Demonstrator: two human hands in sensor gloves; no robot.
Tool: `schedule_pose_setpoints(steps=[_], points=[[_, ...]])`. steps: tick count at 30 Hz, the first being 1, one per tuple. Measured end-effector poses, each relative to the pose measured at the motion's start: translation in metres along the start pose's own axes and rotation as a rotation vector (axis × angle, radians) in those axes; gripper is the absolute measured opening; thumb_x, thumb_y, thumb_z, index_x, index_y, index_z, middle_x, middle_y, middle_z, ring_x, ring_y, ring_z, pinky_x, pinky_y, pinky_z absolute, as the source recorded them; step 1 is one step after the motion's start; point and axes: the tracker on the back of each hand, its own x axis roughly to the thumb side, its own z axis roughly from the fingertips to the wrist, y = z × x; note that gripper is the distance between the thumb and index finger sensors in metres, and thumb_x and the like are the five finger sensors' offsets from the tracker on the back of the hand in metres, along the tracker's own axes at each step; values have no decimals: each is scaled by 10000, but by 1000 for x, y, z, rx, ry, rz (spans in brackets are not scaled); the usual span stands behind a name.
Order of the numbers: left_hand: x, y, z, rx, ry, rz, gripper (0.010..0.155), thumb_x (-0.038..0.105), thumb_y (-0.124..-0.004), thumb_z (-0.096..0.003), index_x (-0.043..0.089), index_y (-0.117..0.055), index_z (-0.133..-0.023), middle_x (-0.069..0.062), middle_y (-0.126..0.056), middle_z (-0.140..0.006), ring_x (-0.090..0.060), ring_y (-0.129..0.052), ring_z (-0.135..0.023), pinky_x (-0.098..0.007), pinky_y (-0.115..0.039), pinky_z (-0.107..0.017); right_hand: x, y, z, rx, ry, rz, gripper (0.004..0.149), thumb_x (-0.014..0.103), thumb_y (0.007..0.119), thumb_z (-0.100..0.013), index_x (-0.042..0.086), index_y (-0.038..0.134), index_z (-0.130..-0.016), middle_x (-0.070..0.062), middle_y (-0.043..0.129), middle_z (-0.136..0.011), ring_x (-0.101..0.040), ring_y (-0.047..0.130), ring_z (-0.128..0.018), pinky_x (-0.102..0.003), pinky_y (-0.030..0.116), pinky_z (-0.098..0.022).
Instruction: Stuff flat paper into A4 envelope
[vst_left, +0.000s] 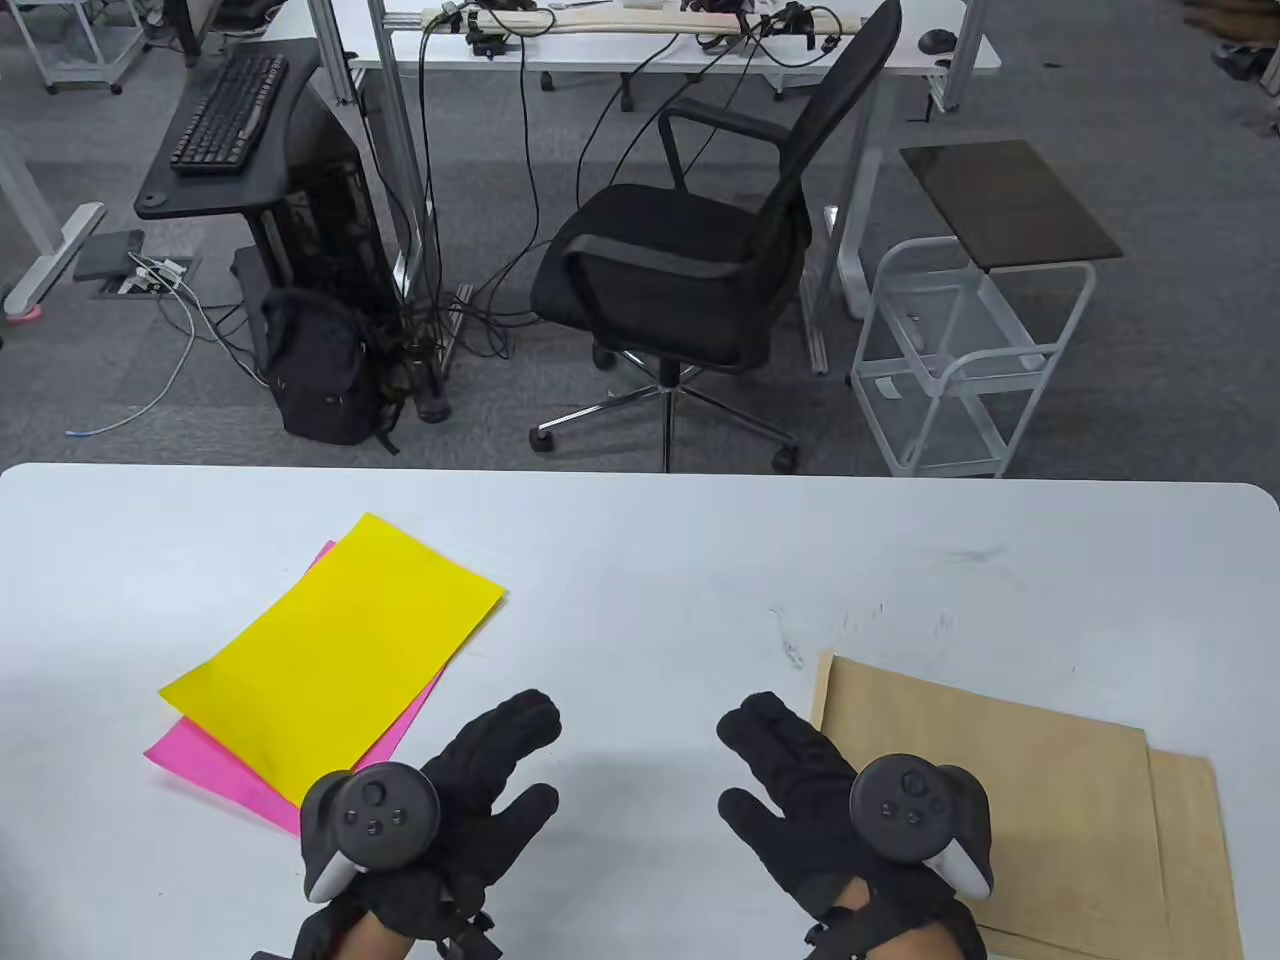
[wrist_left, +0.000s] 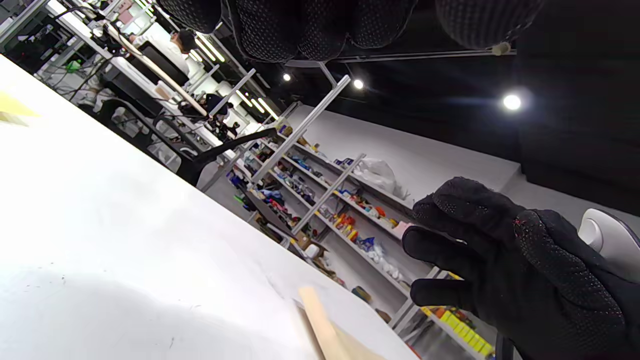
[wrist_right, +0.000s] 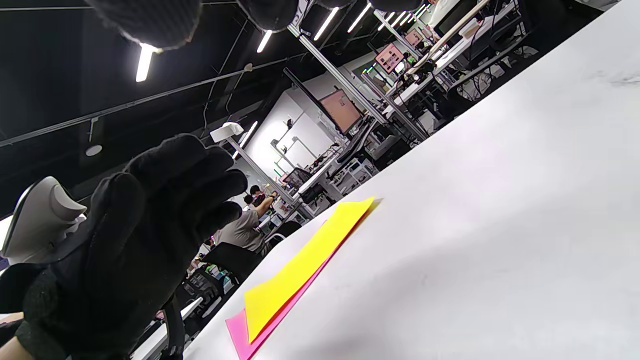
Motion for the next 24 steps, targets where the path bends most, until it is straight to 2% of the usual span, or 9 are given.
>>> schedule_pose_setpoints(steps=[7, 13, 17, 20, 24], points=[[0, 5, 0, 17, -4, 19, 706, 582, -699, -423, 335, -575, -1073, 45, -592, -1163, -270, -697, -1111, -523, -576, -858, -3, -2, -1, -12, 14, -4, 679, 631, 682, -519, 349, 471, -1100, 37, 339, -1133, -376, 491, -1078, -718, 507, -675], [-5, 7, -1, 17, 9, 14, 703, 581, -697, -427, 331, -577, -1073, 44, -594, -1162, -271, -698, -1110, -525, -575, -858, -13, -6, -4, -74, 99, 51, 690, 632, 702, -513, 344, 480, -1099, 33, 351, -1130, -375, 456, -1082, -714, 488, -680], [-6, 8, 0, 27, 15, 22, 699, 578, -697, -428, 331, -580, -1072, 43, -597, -1160, -273, -702, -1106, -527, -577, -856, -21, -6, -5, -127, 208, 142, 703, 635, 736, -503, 332, 501, -1092, 28, 377, -1122, -375, 466, -1074, -703, 495, -680], [-7, 9, 0, 28, 16, 24, 701, 578, -697, -429, 328, -581, -1073, 43, -599, -1160, -275, -703, -1106, -529, -579, -854, -27, -2, -5, -124, 306, 236, 724, 642, 760, -496, 326, 500, -1093, 25, 388, -1120, -377, 483, -1066, -693, 509, -677], [-7, 9, 0, 33, 23, 36, 696, 577, -696, -432, 328, -582, -1072, 41, -602, -1159, -274, -705, -1105, -529, -579, -855, -38, 9, -8, -110, 519, 411, 765, 662, 783, -478, 297, 502, -1089, 11, 429, -1102, -367, 562, -1031, -648, 582, -658]])
